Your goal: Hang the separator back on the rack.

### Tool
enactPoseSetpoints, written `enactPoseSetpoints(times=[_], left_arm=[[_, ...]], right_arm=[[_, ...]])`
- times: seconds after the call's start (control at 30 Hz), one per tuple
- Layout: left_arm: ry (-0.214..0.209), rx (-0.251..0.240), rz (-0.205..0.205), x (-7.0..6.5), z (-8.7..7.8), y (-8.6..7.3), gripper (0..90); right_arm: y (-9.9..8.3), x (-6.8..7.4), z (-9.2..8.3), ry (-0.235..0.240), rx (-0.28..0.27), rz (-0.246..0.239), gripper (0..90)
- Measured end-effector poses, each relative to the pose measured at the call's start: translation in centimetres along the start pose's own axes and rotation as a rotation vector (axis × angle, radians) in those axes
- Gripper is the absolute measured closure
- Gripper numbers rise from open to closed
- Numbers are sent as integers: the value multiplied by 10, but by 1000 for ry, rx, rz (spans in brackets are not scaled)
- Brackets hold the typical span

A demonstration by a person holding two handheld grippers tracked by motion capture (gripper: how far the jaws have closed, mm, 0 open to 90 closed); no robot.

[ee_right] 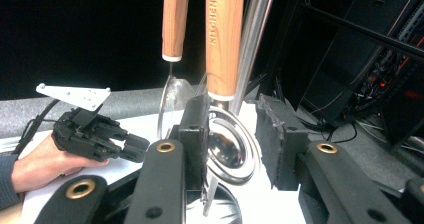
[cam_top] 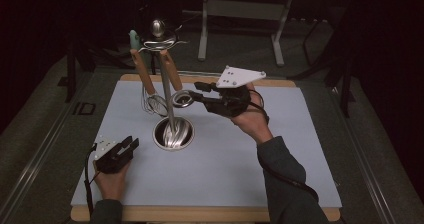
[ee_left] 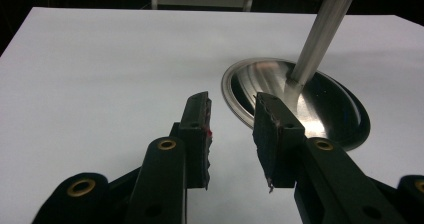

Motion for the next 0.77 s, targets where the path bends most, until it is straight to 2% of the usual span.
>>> enactPoseSetpoints(times=[0.27, 0.3, 0.77], left_arm=[[-1, 0, -4, 0, 0, 0, 681], [-2, 0, -4, 0, 0, 0, 680], [-2, 6, 2, 0, 1, 0, 680]], right_arm=[[-13, -3, -8, 4, 20, 35, 646], [-18, -2, -9, 7, 37, 41, 643], [-37, -7, -10, 3, 76, 81, 636]])
Point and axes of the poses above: each handheld gripper's, and its own axes: z roughly forward along the jaws, y roughly out of its top, x roughly to its left, the point moved 1 cm from there along z, roughly forward along the jaws, and after that the axes turned 12 degrees about y, right-handed, at the moved point
